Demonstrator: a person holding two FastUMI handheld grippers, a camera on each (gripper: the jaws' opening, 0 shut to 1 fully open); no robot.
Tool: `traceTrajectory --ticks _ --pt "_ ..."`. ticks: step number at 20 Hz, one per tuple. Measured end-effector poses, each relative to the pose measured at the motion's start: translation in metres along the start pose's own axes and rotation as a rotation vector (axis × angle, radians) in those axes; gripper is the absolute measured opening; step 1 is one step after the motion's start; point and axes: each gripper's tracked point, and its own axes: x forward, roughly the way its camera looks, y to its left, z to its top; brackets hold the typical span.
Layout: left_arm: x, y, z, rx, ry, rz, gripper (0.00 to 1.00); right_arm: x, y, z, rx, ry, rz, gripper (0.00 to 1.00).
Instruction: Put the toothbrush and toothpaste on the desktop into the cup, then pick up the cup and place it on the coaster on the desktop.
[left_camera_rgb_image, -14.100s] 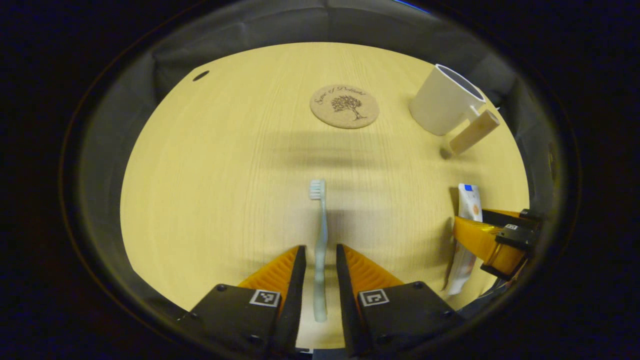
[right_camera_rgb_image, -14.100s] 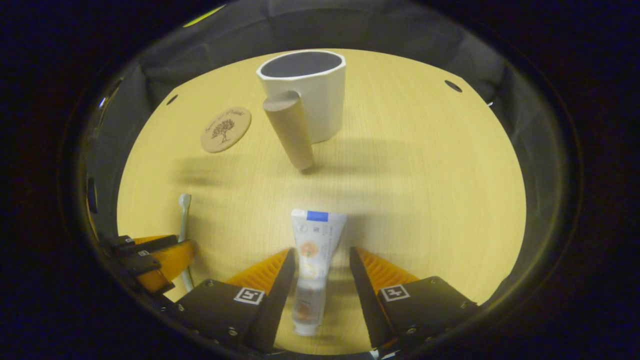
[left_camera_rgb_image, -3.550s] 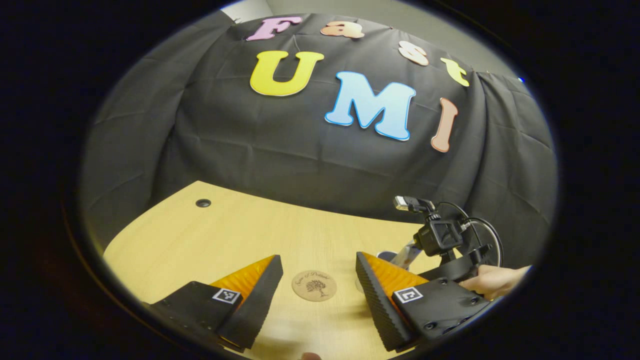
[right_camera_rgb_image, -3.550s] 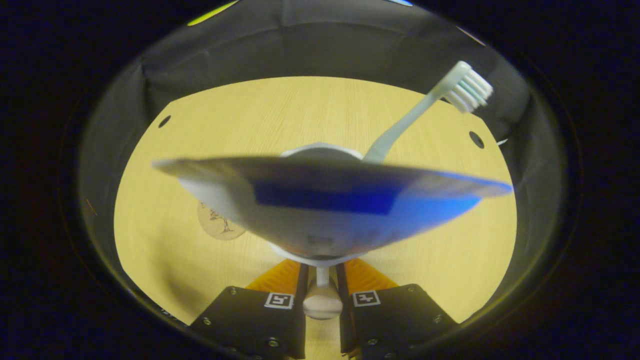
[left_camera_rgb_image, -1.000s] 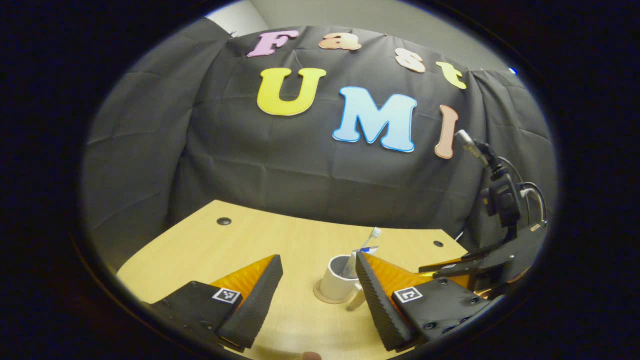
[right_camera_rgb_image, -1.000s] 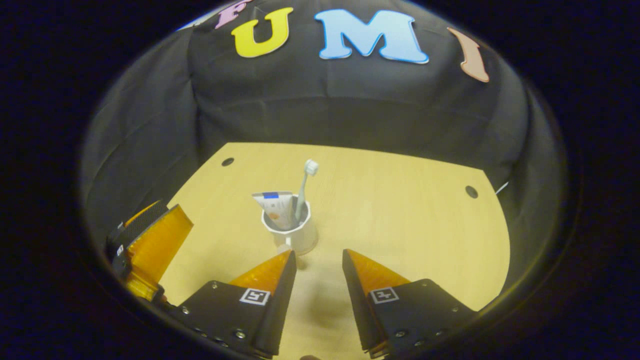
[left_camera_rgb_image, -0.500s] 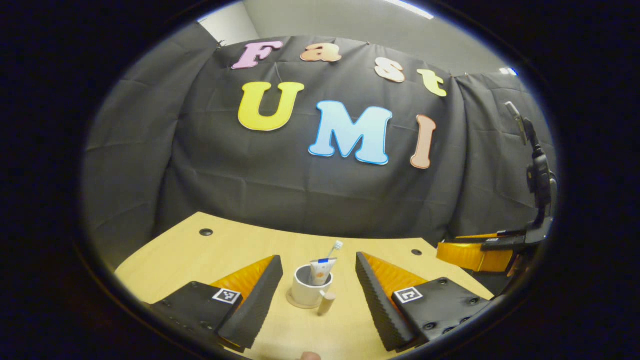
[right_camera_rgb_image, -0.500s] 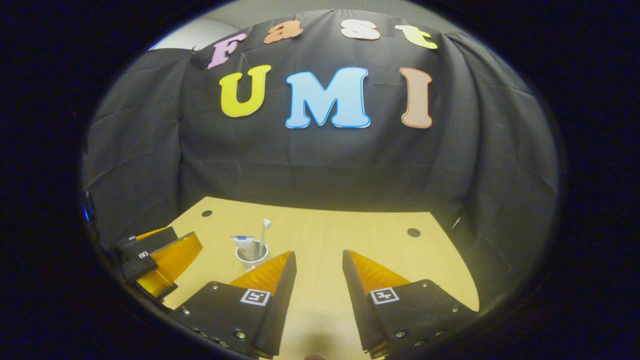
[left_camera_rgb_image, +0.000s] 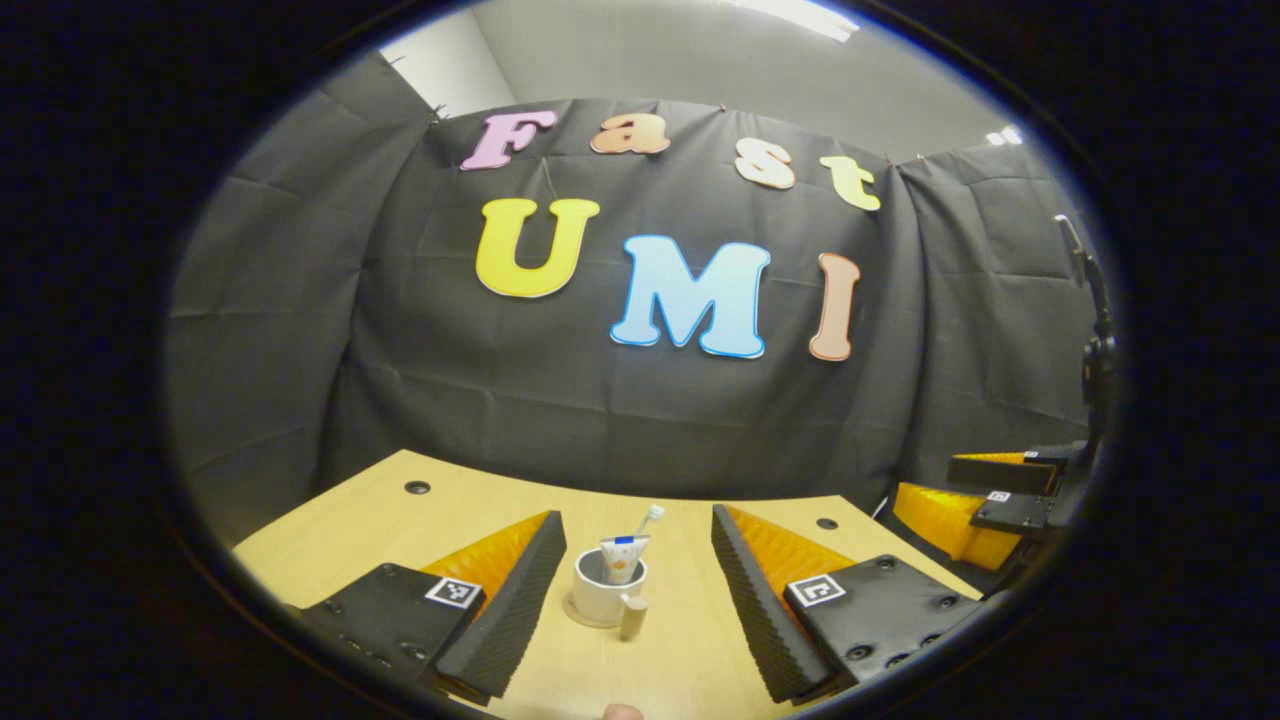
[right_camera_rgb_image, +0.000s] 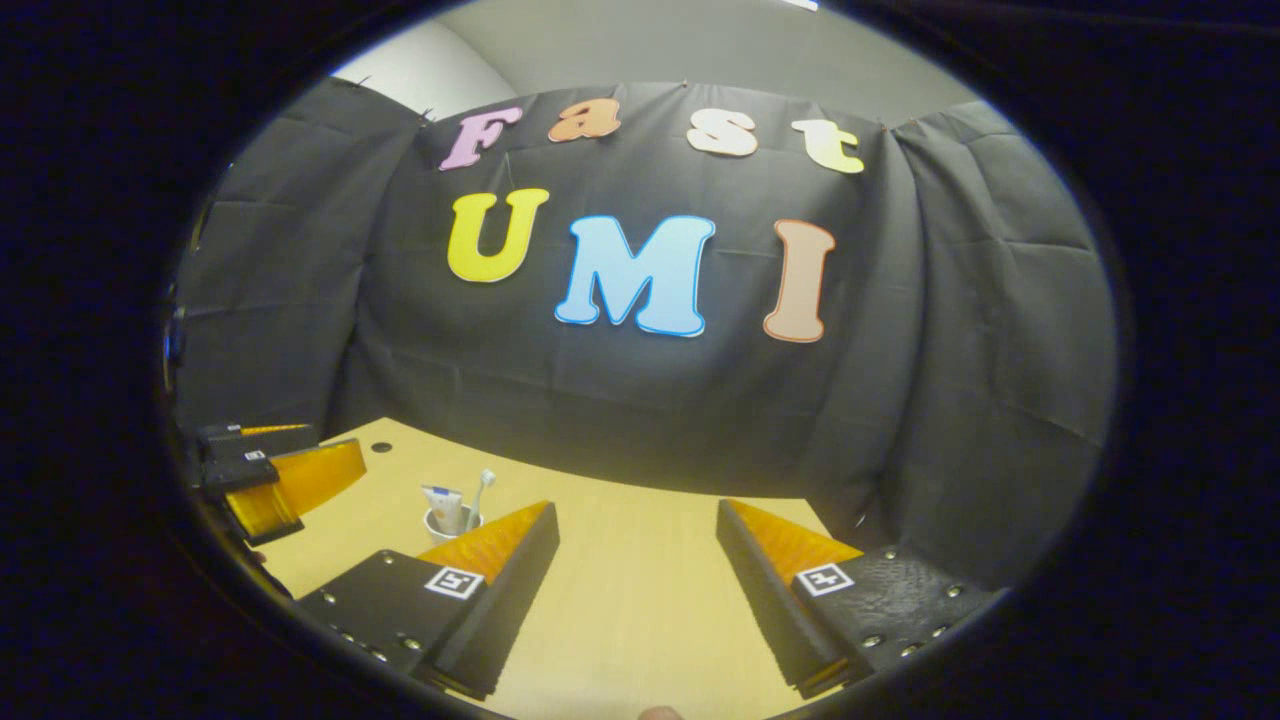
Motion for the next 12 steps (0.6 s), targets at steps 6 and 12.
traceTrajectory --ticks 6,12 --pt "-0.011 -0.016 0.001 -0.015 -0.037 0.046 0.95 -0.015 0.007 0.022 -0.083 -0.102 0.052 0.96" --pt "-0.022 -0.024 0.000 -0.031 -0.061 0.095 0.95 -0.024 0.007 0.040 -0.107 -0.178 0.090 0.96"
